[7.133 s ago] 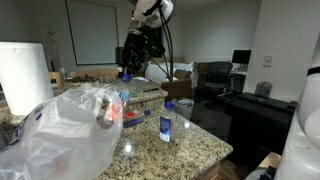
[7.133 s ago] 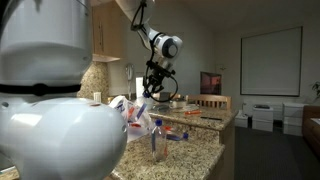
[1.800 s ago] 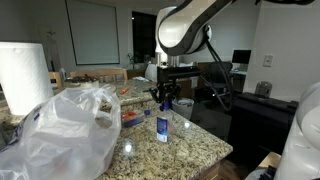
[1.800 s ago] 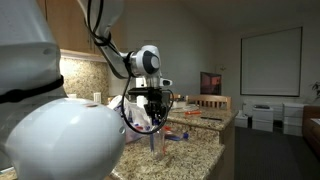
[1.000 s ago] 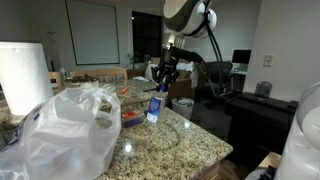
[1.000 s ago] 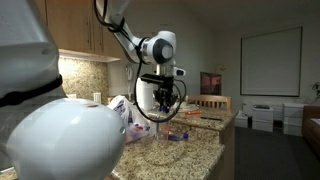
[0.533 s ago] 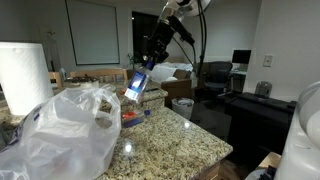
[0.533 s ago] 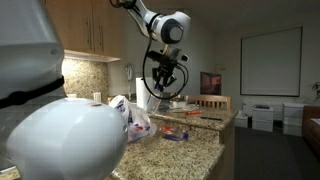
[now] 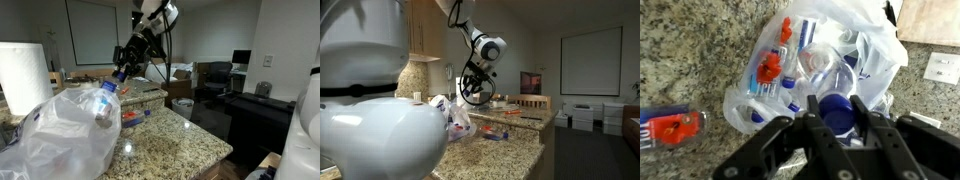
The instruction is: Put five plastic bottles inside the white plastic bag
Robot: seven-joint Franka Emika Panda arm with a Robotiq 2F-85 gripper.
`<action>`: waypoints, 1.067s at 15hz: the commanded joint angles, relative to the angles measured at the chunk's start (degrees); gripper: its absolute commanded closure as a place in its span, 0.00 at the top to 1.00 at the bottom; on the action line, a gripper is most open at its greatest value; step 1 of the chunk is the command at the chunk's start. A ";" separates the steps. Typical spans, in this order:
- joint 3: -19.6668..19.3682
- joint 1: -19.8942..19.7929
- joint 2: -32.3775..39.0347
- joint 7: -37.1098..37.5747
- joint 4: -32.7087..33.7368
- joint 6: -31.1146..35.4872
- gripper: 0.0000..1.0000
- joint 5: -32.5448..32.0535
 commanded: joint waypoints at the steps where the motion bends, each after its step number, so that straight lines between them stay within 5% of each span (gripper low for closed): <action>1: 3.66 -1.28 11.03 -1.71 6.24 -2.14 0.13 3.50; 7: 9.22 -0.79 23.71 1.45 12.79 -1.75 0.13 6.06; 14: 11.98 0.03 24.51 1.95 12.08 0.48 0.15 10.29; 15: 12.03 -0.01 24.13 1.68 11.58 0.48 0.60 10.26; 16: 12.02 -0.04 23.66 1.52 11.18 0.63 0.61 10.19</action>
